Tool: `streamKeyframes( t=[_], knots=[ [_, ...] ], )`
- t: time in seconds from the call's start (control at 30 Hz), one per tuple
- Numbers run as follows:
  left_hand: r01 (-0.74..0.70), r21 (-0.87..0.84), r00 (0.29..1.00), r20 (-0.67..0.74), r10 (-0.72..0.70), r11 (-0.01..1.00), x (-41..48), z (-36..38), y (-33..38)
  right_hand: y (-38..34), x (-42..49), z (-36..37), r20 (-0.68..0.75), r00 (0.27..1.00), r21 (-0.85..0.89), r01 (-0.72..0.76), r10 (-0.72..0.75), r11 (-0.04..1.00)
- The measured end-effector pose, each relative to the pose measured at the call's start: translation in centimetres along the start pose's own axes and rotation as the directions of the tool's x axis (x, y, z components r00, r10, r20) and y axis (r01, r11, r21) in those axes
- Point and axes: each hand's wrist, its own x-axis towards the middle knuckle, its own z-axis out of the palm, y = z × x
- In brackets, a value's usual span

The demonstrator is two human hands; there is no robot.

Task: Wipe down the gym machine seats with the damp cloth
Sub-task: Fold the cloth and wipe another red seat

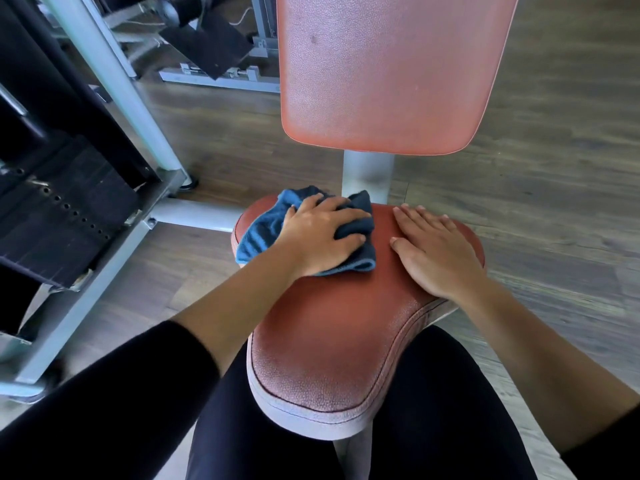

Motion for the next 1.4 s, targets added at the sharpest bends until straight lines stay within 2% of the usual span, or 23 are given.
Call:
streamKeyframes(
  t=[0.1, 0.17, 0.27, 0.37, 0.43, 0.53, 0.63, 0.73, 0.8, 0.87, 1.03, 1.1, 1.17, 1.3, 1.37, 1.4],
  knots=[
    [-0.223, -0.098, 0.970, -0.117, 0.212, 0.970, -3.3, -0.2, -1.0, 0.1, 0.0, 0.1, 0.003, 1.000, -0.019, 0.001, -0.001, 1.000],
    [-0.297, -0.138, 0.941, -0.213, 0.265, 0.945, -4.3, -0.6, -2.9, 0.2, 0.0, 0.2, 0.005, 1.000, -0.030, 0.004, -0.004, 1.000],
    [-0.246, -0.097, 0.940, -0.267, 0.213, 0.964, -2.6, -0.5, -6.0, 0.1, 0.1, 0.4, -0.004, 1.000, -0.034, 0.004, -0.004, 0.999],
    [-0.037, -0.034, 0.967, -0.253, 0.027, 0.999, 0.5, -0.1, -5.7, 0.1, 0.1, 0.5, -0.026, 1.000, -0.044, -0.003, 0.002, 0.999],
    [0.067, 0.024, 0.980, -0.190, -0.061, 0.997, 2.2, 0.2, -3.9, 0.1, 0.1, 0.6, -0.043, 0.999, -0.051, -0.007, 0.004, 0.999],
    [0.019, 0.044, 0.991, -0.134, -0.012, 0.999, 2.0, 0.6, -0.7, 0.0, 0.0, 0.7, -0.054, 0.998, -0.029, -0.014, 0.012, 0.999],
    [-0.095, -0.056, 0.993, -0.078, 0.090, 0.994, -1.5, 0.5, 0.4, -0.1, -0.4, 0.7, -0.036, 0.999, -0.025, -0.014, 0.013, 1.000],
    [-0.186, -0.112, 0.980, -0.099, 0.175, 0.976, -4.6, -0.4, -0.6, -0.1, -0.5, 0.6, -0.009, 1.000, -0.025, -0.028, 0.028, 0.999],
    [-0.193, -0.132, 0.977, -0.120, 0.177, 0.972, -4.7, -0.9, -2.3, -0.4, -0.4, 0.3, 0.014, 0.999, -0.024, -0.049, 0.049, 0.999],
    [-0.123, -0.111, 0.985, -0.133, 0.108, 0.986, -3.3, -1.0, -3.5, -0.6, -0.4, 0.0, 0.041, 0.997, -0.038, -0.063, 0.064, 0.997],
    [0.224, -0.027, 0.971, -0.085, -0.226, 0.974, 2.1, -0.4, -1.5, -1.0, -0.3, -0.7, 0.102, 0.991, -0.055, -0.081, 0.087, 0.995],
    [0.258, -0.012, 0.964, -0.067, -0.258, 0.966, 2.6, 0.3, 0.3, -1.1, -0.3, -0.8, 0.124, 0.989, -0.055, -0.080, 0.086, 0.995],
    [0.182, -0.011, 0.982, -0.058, -0.182, 0.983, 1.5, 0.5, 1.6, -1.1, -0.3, -0.9, 0.129, 0.988, -0.046, -0.083, 0.088, 0.995],
    [-0.106, -0.035, 0.994, -0.002, 0.106, 0.994, -3.6, -0.5, 1.0, -1.0, -0.1, -1.3, 0.188, 0.980, -0.039, -0.064, 0.070, 0.997],
    [-0.153, -0.084, 0.988, -0.026, 0.152, 0.985, -5.2, -1.3, -1.1, -1.2, 0.0, -1.6, 0.248, 0.965, -0.057, -0.077, 0.089, 0.995],
    [-0.132, -0.097, 0.991, -0.047, 0.128, 0.987, -5.5, -1.5, -2.0, -1.5, 0.0, -1.7, 0.273, 0.955, -0.077, -0.098, 0.115, 0.992]
  ],
)
